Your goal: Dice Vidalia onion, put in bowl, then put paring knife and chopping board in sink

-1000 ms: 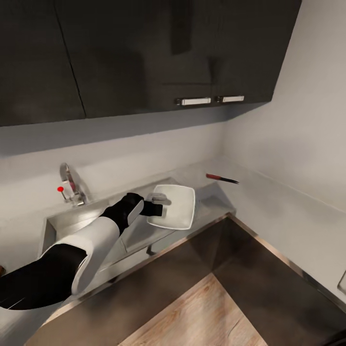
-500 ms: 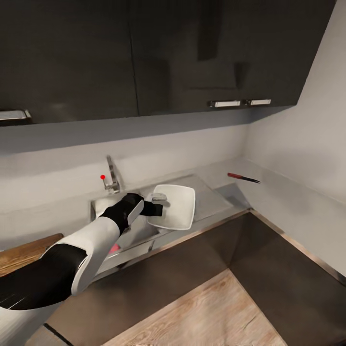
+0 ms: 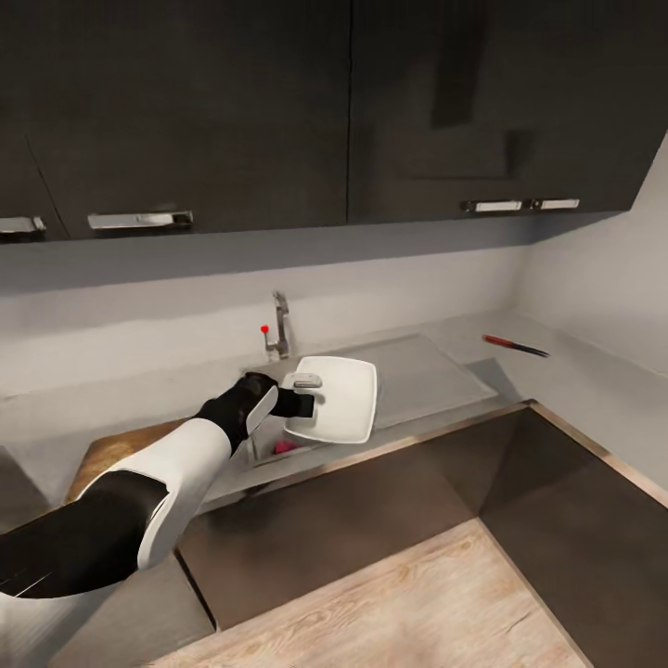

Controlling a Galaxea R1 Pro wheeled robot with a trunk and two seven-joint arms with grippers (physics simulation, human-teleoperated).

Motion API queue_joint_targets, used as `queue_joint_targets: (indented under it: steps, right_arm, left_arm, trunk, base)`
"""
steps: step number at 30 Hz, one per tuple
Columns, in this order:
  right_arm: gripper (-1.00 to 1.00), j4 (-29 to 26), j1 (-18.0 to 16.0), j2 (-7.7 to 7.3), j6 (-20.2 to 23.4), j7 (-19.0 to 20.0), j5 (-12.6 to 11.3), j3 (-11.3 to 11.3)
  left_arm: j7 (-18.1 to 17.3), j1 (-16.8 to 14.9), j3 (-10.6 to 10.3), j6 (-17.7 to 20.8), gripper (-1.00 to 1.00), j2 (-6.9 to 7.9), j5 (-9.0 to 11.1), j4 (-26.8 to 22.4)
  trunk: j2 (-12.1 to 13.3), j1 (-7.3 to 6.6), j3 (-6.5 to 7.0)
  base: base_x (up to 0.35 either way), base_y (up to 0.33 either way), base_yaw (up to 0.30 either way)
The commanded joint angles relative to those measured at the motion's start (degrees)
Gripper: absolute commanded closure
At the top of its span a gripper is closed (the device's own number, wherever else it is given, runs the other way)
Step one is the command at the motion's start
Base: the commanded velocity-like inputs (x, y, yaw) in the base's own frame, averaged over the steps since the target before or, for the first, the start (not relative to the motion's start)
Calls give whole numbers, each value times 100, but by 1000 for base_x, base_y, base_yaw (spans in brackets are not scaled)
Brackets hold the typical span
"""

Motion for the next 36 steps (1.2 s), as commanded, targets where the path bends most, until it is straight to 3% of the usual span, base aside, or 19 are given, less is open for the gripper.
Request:
queue_joint_targets:
  steps: [1, 13, 36]
  right_arm:
    - [-100, -12, 2, 7, -6, -14, 60, -33]
    - [-100, -12, 2, 7, -6, -7, 60, -34]
    - [-100, -12, 2, 7, -6, -11, 60, -34]
  left_arm:
    - [14, -5, -45, 22, 100, 5, 60, -7]
    - [14, -5, -43, 30, 100, 11, 60, -12]
    - [14, -5, -43, 32, 100, 21, 60, -20]
  trunk:
    - [-12, 2, -4]
    - [-12, 2, 82]
    - [-12, 2, 248]
  base:
    - [-213, 246, 211]
    - [-142, 271, 211]
    - [-4, 302, 211]
